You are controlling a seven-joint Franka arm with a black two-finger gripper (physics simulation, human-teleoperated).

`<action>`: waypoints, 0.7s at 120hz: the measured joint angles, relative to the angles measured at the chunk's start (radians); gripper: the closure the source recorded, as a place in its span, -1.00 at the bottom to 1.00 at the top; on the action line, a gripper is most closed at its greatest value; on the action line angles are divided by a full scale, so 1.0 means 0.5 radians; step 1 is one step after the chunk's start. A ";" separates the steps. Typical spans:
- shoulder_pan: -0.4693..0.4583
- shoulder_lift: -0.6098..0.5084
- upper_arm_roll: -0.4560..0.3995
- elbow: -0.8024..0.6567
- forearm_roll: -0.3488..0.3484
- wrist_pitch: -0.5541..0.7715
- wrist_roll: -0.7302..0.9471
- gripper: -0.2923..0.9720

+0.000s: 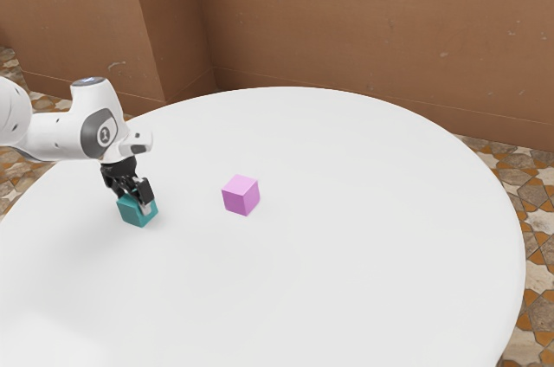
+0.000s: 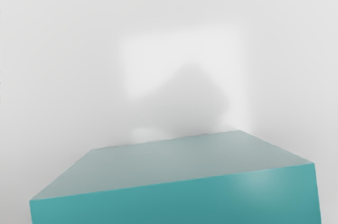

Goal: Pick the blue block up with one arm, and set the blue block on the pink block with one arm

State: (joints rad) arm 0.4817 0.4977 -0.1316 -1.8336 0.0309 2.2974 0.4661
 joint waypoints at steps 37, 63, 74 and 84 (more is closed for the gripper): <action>-0.009 -0.003 -0.002 0.007 -0.005 -0.001 -0.002 -0.14; -0.006 -0.043 -0.018 0.007 -0.014 -0.016 -0.012 -0.13; -0.038 -0.103 -0.054 0.006 -0.027 -0.055 -0.029 -0.10; -0.119 -0.164 -0.065 0.009 -0.034 -0.093 -0.057 -0.09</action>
State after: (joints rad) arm 0.4222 0.4156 -0.1643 -1.8293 0.0137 2.2507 0.4377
